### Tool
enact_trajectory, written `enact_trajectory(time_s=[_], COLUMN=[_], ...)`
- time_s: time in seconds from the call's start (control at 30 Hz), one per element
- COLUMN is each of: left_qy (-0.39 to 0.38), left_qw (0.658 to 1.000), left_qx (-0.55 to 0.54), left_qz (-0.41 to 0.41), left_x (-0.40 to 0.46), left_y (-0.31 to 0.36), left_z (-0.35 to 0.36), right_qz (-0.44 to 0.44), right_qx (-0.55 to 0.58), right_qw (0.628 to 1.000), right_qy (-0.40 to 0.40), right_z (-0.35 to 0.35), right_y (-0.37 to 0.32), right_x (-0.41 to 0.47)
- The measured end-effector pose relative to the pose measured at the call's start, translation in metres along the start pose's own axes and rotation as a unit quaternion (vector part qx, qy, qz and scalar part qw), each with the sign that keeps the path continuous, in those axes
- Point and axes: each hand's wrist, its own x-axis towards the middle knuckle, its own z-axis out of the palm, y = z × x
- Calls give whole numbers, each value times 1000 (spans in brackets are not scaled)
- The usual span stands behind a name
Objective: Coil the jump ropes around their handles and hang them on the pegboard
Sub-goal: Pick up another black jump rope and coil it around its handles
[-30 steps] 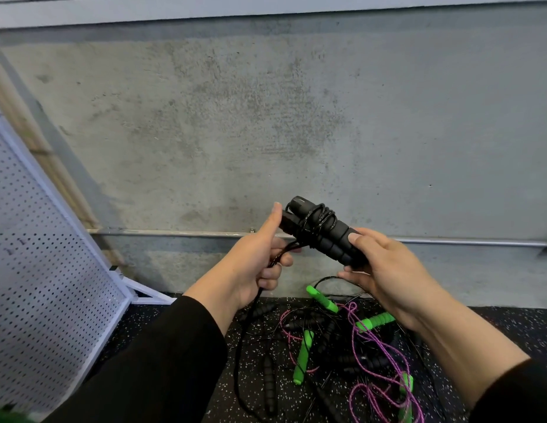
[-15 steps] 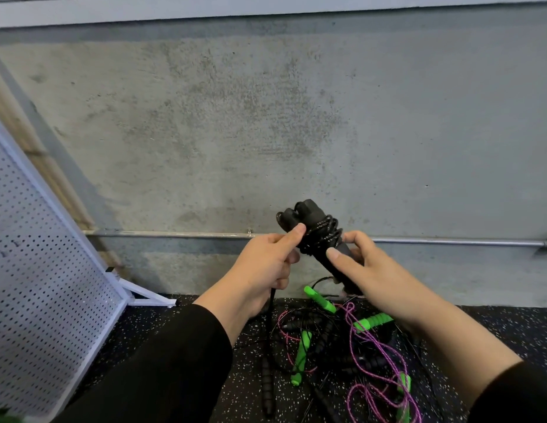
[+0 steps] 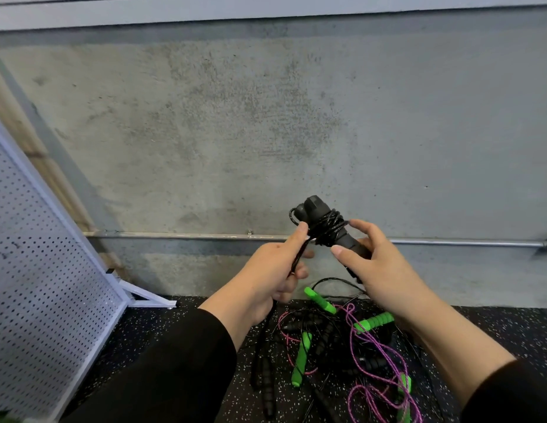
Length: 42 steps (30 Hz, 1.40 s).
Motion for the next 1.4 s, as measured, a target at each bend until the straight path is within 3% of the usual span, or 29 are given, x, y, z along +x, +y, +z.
enact_trajectory(time_s=[0.13, 0.23, 0.37, 0.43, 0.53, 0.63, 0.7, 0.77, 0.93, 1.07, 1.4], left_qy=[-17, -26, 43, 53, 16, -25, -32, -30, -1, -19, -47], left_qw=[1000, 999, 997, 996, 999, 998, 998, 998, 1000, 999, 998], left_qx=[2, -27, -62, -62, -46, -42, -29, -17, 2, 14, -8], left_qz=[-16, -23, -34, -23, 6, 36, 49, 45, 15, -29, -40], left_x=[0, 1, 2, 3, 2, 0, 1, 1, 2, 1, 0], left_y=[1, 0, -3, -4, -2, 1, 0, -1, -2, -2, -1], left_z=[3, 4, 6, 3, 0, 3, 4, 3, 1, -1, 6], right_qz=[-67, -145, -191, -149, -9, 161, 213, 224, 142, 32, -41], right_qx=[-133, -269, -334, -237, 25, 262, 300, 301, 226, 56, -126], right_qw=[989, 951, 923, 959, 999, 946, 912, 905, 958, 998, 991], right_qy=[24, 43, 7, -32, -29, -97, -180, -200, -102, 11, 32], right_z=[3, 5, 10, 8, 2, -3, -6, -7, -4, -6, -1], right_y=[10, 10, 2, -1, -10, -14, -16, -15, -8, -10, -8], right_x=[3, 1, -7, -9, -8, -10, -14, -14, -6, -2, -5])
